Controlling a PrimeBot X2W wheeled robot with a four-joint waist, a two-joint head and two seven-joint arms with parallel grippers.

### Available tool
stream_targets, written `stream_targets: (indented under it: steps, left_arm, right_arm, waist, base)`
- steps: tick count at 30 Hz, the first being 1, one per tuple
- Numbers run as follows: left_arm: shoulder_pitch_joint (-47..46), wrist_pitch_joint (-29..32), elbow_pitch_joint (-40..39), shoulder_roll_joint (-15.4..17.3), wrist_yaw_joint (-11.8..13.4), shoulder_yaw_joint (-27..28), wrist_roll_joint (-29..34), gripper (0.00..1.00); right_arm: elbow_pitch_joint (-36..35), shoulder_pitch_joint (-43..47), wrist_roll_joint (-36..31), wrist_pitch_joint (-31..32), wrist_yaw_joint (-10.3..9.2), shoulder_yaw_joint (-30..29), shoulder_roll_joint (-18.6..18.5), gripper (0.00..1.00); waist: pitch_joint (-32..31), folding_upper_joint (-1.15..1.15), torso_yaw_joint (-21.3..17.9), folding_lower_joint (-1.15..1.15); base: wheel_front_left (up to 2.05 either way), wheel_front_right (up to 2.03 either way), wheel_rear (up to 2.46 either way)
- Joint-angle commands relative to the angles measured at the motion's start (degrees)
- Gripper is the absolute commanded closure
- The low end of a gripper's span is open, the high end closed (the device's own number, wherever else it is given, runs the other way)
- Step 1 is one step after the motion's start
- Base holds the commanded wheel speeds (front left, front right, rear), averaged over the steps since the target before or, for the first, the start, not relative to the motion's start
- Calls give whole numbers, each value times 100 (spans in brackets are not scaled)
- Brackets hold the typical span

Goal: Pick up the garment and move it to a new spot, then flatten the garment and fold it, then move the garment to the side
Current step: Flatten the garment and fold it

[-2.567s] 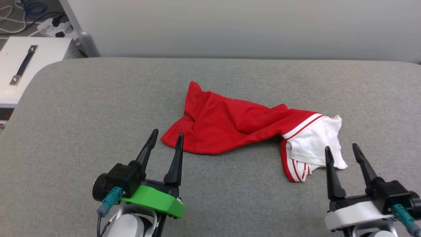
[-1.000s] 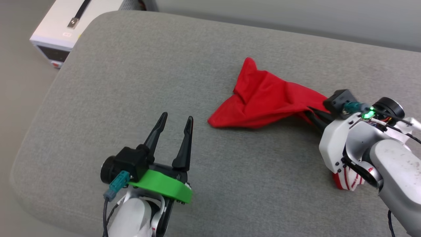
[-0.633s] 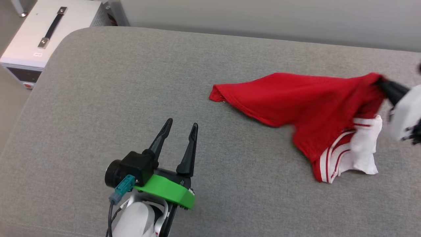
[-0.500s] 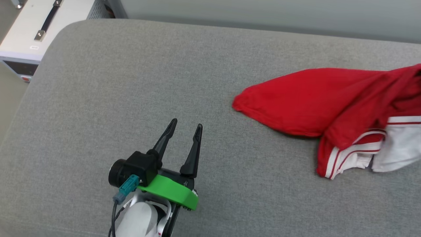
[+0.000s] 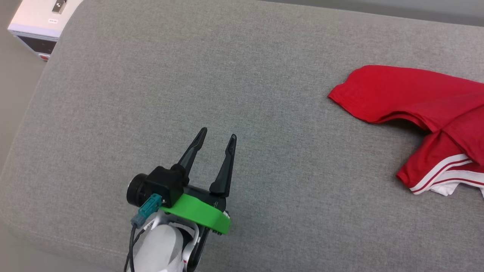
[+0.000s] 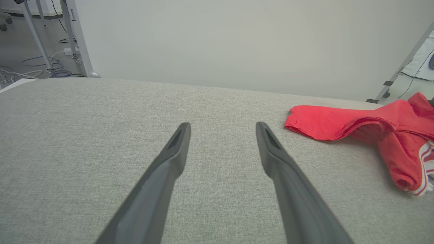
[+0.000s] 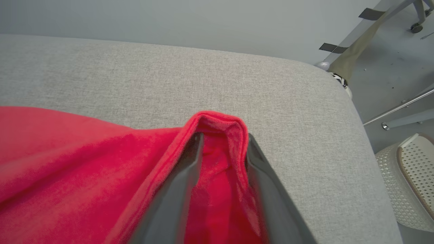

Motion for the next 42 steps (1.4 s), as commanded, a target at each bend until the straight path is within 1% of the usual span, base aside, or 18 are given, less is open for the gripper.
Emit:
stream_targets:
  steps: [1, 6, 12, 16, 19, 22, 25, 26, 29, 33, 39, 42]
  left_arm:
    - [-129, -34, -29, -25, 23, -9, -27, 0]
    - [-117, -34, 3, -25, 38, 20, -28, 0]
    - [-76, -34, 37, -25, 24, 88, 0, 0]
    - [-14, -34, 52, -25, 13, 143, -10, 0]
    - [31, -34, 41, -25, 5, 187, -15, 0]
    - [68, -34, 26, -25, -3, 213, -48, 0]
    - [110, -34, -6, -25, -9, 201, -101, 0]
    - [122, -34, -14, -25, -10, 192, -116, 0]
    - [154, -34, -24, -25, -13, 158, -136, 0]
    - [216, -34, -38, -25, -9, 126, -207, 0]
    - [357, -34, 24, -25, -11, 69, -256, 0]
    - [393, -34, 57, -25, -14, 29, -244, 0]
  right_arm:
    - [54, -70, -88, -89, -5, 48, 156, 0]
    - [21, -32, -116, -360, -5, 226, 424, 0]
    - [-397, 117, 154, -677, -5, 585, 626, 0]
    - [-938, 364, 475, -879, -5, 829, 727, 0]
    - [-1508, 689, 707, -1076, -5, 945, 738, 0]
    - [-2034, 1069, 854, -1295, -5, 890, 788, 0]
    - [-2631, 1580, 870, -1573, -5, 710, 926, 0]
    - [-2787, 1733, 863, -1656, -5, 628, 991, 0]
    - [-3338, 2313, 831, -1962, -5, 291, 1355, 0]
    - [-3979, 3080, 582, -2331, -5, 66, 1819, 0]
    - [-4439, 3818, 349, -2672, -5, -234, 2510, 0]
    - [-4528, 3984, 238, -2726, -5, -278, 2699, 0]
  waist:
    - [-10, 0, -24, 0]
    - [-172, 0, -218, 0]
    - [-514, 0, -554, 0]
    - [-768, 0, -808, 0]
    - [-923, 0, -984, 0]
    - [-1055, 0, -1120, 0]
    - [-1159, 0, -1229, 0]
    - [-1183, 0, -1253, 0]
    - [-1234, 0, -1322, 0]
    - [-1252, 0, -1395, 0]
    - [-1261, 0, -1493, 0]
    - [-1244, 0, -1534, 0]
  base:
    - [0, 0, 0]
    - [0, 0, 0]
    - [0, 0, 0]
    - [0, 0, 0]
    - [0, 0, 0]
    - [0, 0, 0]
    - [0, 0, 0]
    - [0, 0, 0]
    - [0, 0, 0]
    - [0, 0, 0]
    - [0, 0, 0]
    - [0, 0, 0]
